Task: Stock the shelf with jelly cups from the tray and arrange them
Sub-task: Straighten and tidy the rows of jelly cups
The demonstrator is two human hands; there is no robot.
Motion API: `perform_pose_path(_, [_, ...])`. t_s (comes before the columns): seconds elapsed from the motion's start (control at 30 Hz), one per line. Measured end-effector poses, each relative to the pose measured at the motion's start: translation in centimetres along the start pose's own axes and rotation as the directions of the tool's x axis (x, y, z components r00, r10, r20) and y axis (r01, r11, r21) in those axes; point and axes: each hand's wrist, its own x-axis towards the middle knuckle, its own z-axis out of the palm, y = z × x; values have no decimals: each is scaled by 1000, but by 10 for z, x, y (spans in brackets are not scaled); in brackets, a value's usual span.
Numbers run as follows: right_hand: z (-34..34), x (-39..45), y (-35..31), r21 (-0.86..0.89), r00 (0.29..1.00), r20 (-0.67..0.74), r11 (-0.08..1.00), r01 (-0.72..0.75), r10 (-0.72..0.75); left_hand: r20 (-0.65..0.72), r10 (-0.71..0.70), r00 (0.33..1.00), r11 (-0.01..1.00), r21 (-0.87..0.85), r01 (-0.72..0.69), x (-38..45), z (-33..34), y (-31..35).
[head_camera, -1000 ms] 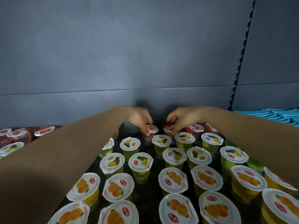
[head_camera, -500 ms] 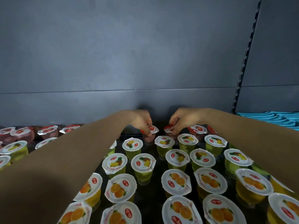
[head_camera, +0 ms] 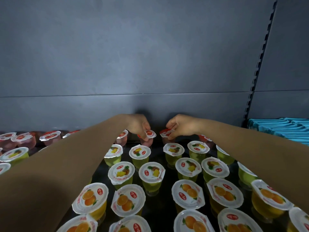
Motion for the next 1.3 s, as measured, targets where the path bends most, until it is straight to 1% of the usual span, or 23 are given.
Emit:
perform_pose_path(0.23, [-1, 4, 4, 22, 1000, 11, 1000, -5, 5, 22, 16, 1000, 1000, -25, -16, 2, -2, -2])
perform_pose_path(0.4, [-1, 7, 4, -19, 1000, 17, 1000, -5, 5, -2, -4, 1000, 1000, -25, 4, 3, -1, -1])
perform_pose_path(0.6, [-1, 10, 4, -24, 1000, 18, 1000, -4, 5, -4, -33, 999, 999, -21, 33, 1, -2, 2])
perform_pose_path(0.7, [-5, 9, 4, -59, 999, 54, 998, 7, -4, 8, -40, 999, 999, 35, 39, -1, -6, 8])
perform_pose_path(0.8, [-18, 5, 3, -112, 996, 88, 993, 39, -29, -10, -78, 997, 993, 89, 78, -7, -15, 17])
perform_pose_path(0.97, [-57, -23, -7, -272, 994, 111, 962, 35, -5, -29, -123, 992, 950, 287, 126, -23, -44, 40])
perform_pose_path(1.13, [-87, -73, -19, -429, 991, 108, 903, -21, 74, -58, -139, 989, 886, 438, 151, -55, -63, 74])
perform_pose_path(1.2, [-93, -98, -24, -485, 989, 92, 873, -56, 114, -74, -138, 988, 874, 460, 157, -72, -65, 89])
perform_pose_path(1.3, [-97, -140, -34, -534, 988, 49, 839, -101, 150, -113, -101, 988, 869, 473, 143, -102, -62, 113])
